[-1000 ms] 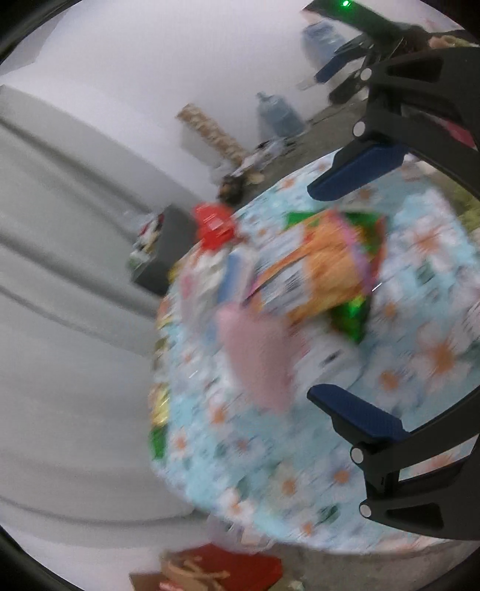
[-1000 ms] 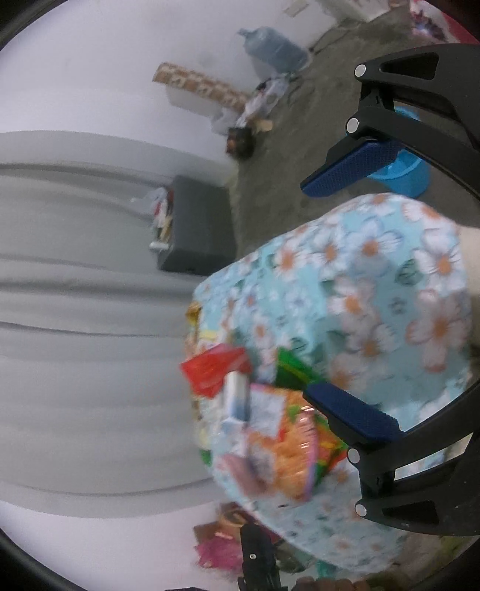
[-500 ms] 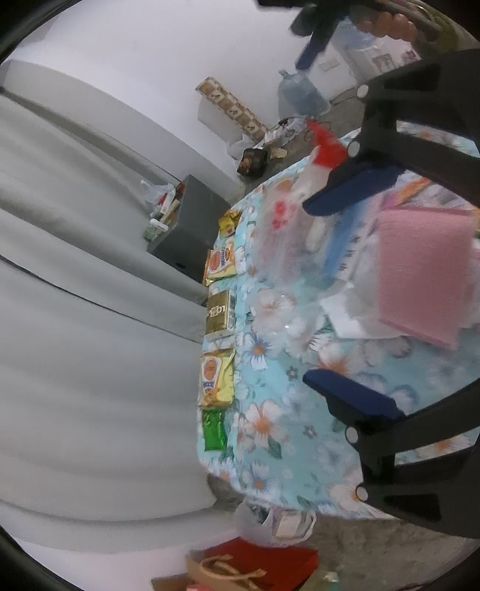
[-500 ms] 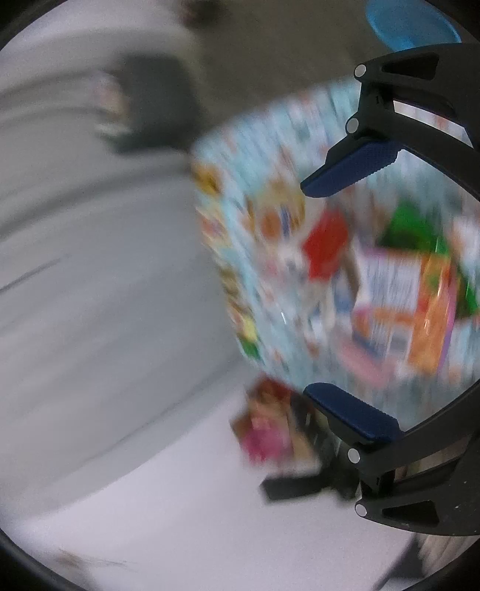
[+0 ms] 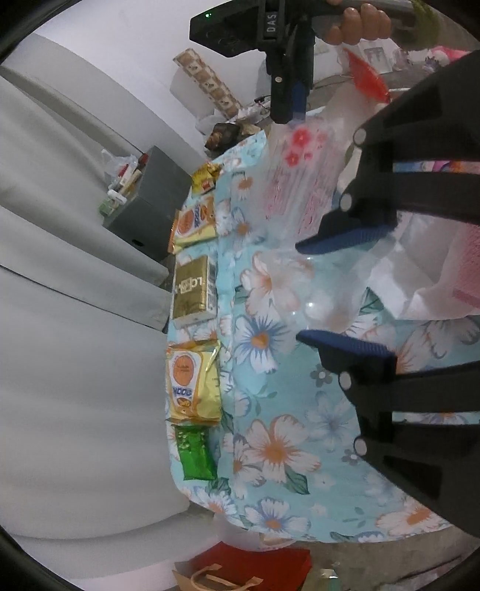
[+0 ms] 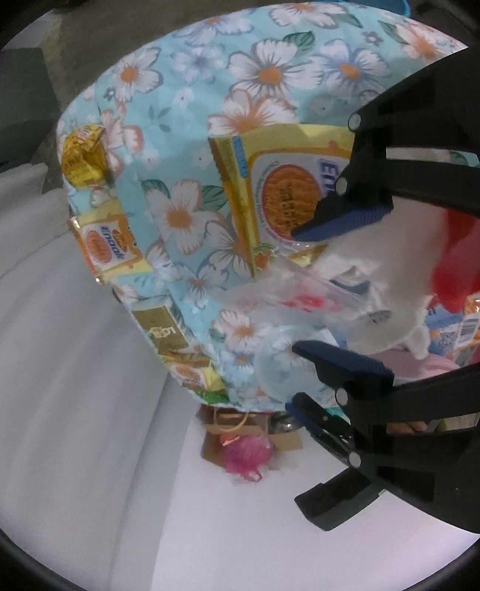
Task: Collect trash
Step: 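Grasp the clear plastic lid with the left tool while the right tool grasps the clear bag, then carry the lid and bag to the blue wastebasket and open both tools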
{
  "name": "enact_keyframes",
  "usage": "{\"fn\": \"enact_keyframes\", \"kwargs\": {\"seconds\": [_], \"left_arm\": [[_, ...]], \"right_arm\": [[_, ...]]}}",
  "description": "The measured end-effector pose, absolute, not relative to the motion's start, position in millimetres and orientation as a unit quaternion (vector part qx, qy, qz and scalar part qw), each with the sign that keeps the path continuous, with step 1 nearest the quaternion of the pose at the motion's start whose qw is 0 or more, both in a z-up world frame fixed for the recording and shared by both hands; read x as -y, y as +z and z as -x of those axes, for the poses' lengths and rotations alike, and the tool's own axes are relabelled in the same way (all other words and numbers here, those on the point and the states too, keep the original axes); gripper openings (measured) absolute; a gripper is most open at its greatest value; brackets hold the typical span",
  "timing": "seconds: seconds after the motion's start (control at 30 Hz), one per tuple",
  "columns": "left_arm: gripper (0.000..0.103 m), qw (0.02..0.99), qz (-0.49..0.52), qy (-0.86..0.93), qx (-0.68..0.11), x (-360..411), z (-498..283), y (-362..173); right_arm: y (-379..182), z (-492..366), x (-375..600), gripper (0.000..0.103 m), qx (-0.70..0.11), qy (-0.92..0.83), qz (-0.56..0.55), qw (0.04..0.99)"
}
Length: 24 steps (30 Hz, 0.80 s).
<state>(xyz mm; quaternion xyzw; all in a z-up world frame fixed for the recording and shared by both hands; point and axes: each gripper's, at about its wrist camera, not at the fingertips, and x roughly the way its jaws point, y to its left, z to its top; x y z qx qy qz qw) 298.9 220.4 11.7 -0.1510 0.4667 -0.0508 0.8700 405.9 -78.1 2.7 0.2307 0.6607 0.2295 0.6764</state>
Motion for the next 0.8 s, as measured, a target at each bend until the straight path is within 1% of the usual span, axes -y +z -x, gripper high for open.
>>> {"fn": "enact_keyframes", "kwargs": {"seconds": [0.07, 0.1, 0.13, 0.17, 0.2, 0.23, 0.3, 0.33, 0.4, 0.57, 0.8], "left_arm": [[0.025, 0.868, 0.152, -0.048, -0.471, -221, -301, 8], [0.024, 0.867, 0.151, -0.047, -0.473, -220, -302, 6], [0.021, 0.868, 0.149, -0.042, -0.473, -221, -303, 5], [0.019, 0.869, 0.146, -0.039, -0.471, -221, -303, 5], [0.017, 0.871, 0.141, -0.036, -0.469, -221, -303, 5], [0.013, 0.874, 0.136, -0.032, -0.466, -221, -302, 6], [0.008, 0.874, 0.133, -0.034, -0.465, -222, -301, 8], [0.005, 0.875, 0.133, -0.032, -0.464, -222, -299, 10], [0.005, 0.879, 0.13, -0.028, -0.458, -223, -295, 15], [0.005, 0.898, 0.109, -0.021, -0.426, -222, -277, 47], [0.005, 0.919, 0.081, -0.041, -0.383, -197, -240, 107]], "right_arm": [[0, -405, 79, 0.029, -0.663, 0.233, -0.232, 0.673], [0, -405, 79, 0.025, -0.663, 0.234, -0.232, 0.672], [-1, -406, 80, 0.017, -0.663, 0.235, -0.233, 0.672], [-3, -407, 80, 0.011, -0.662, 0.237, -0.235, 0.671], [-1, -407, 83, 0.01, -0.658, 0.239, -0.239, 0.673], [0, -407, 84, 0.006, -0.653, 0.242, -0.242, 0.676], [0, -408, 79, 0.004, -0.649, 0.244, -0.243, 0.678], [7, -407, 83, 0.003, -0.635, 0.259, -0.26, 0.68], [9, -408, 82, 0.003, -0.63, 0.265, -0.267, 0.679], [37, -404, 95, 0.002, -0.593, 0.299, -0.301, 0.684], [94, -372, 147, 0.002, -0.521, 0.33, -0.333, 0.713]]}}
